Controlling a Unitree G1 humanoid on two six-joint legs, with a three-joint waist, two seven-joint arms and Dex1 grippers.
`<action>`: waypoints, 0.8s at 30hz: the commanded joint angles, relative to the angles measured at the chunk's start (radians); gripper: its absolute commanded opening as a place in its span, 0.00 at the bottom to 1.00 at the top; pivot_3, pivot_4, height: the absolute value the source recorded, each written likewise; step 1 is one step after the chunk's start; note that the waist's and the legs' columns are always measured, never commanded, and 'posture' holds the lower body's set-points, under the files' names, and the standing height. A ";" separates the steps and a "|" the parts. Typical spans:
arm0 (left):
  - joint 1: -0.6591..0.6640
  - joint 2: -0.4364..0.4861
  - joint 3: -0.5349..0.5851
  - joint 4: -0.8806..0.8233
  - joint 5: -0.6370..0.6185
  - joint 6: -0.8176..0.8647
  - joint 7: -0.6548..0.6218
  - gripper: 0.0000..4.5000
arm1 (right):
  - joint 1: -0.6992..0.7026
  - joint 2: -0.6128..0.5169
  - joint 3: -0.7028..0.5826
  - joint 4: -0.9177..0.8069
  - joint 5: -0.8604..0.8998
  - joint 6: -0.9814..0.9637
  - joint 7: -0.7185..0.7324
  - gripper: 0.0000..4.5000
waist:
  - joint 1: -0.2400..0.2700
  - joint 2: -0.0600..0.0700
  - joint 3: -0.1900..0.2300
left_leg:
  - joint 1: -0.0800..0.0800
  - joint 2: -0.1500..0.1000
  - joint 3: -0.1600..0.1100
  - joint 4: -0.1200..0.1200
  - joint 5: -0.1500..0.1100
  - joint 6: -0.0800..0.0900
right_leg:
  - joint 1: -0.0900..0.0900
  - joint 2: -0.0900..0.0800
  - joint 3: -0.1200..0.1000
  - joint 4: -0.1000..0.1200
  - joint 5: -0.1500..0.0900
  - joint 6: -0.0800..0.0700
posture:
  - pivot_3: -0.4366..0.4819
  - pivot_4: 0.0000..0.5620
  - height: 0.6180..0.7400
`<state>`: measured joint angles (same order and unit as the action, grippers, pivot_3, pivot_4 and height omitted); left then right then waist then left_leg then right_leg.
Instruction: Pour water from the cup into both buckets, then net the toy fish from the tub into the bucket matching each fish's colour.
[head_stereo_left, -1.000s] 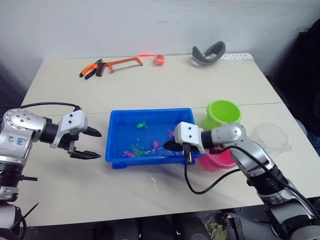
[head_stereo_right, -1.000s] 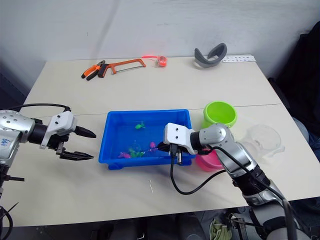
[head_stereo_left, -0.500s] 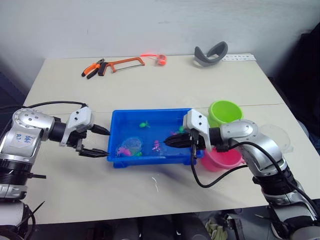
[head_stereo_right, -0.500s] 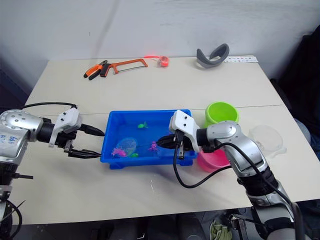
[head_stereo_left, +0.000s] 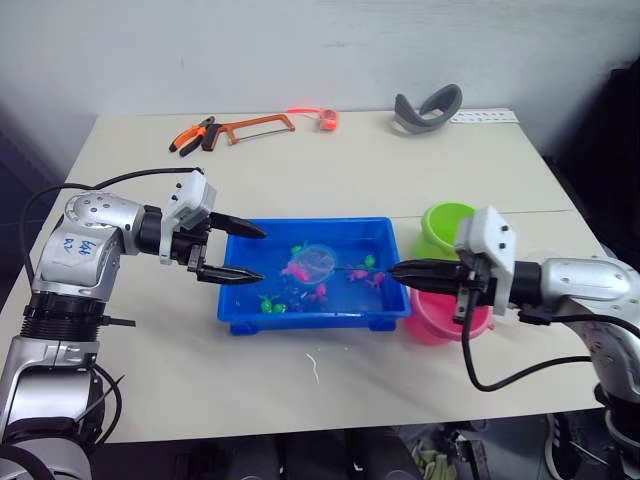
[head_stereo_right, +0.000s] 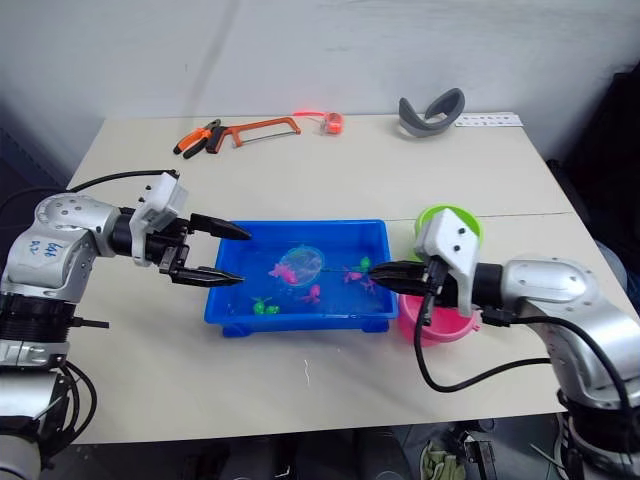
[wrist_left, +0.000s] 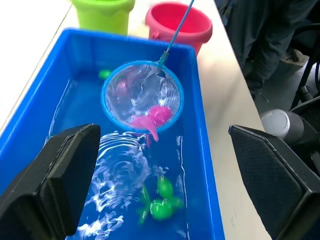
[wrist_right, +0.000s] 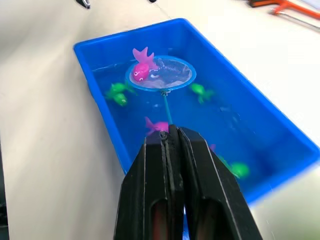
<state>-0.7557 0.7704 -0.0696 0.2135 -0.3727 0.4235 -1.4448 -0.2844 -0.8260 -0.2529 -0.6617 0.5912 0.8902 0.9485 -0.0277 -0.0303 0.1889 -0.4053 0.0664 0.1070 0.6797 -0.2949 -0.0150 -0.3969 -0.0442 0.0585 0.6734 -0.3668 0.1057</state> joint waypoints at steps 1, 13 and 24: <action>-0.039 -0.042 -0.029 0.012 0.003 -0.038 -0.027 0.99 | 0.086 -0.042 -0.200 -0.113 0.095 0.057 -0.024 0.00 | 0.001 0.000 0.000 | 0.000 0.000 0.000 0.000 0.000 0.000 | 0.000 0.000 0.000 0.000 0.000 0.000 | 0.48 0.27 1.00; -0.107 -0.239 -0.136 0.105 0.037 -0.161 -0.068 0.99 | 0.527 -0.025 -0.886 -0.275 0.199 0.196 0.036 0.00 | 0.000 0.000 0.000 | 0.001 -0.001 -0.001 0.001 0.000 0.000 | 0.004 0.002 0.001 -0.003 0.001 0.002 | 0.48 0.27 1.00; -0.162 -0.324 -0.156 0.212 0.070 -0.251 -0.079 0.99 | 0.867 0.044 -0.973 -0.354 -0.127 -0.157 0.102 0.00 | 0.006 0.001 -0.001 | 0.001 -0.004 -0.003 0.000 0.000 0.001 | 0.006 0.004 0.002 -0.007 0.002 0.003 | 0.48 0.27 1.00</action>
<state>-0.8893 0.4632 -0.2181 0.4048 -0.3152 0.2116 -1.4996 0.5086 -0.7869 -1.2385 -0.9468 0.6236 0.9481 1.0355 -0.0221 -0.0293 0.1882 -0.4047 0.0617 0.1034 0.6798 -0.2950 -0.0142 -0.3909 -0.0399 0.0600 0.6656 -0.3649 0.1092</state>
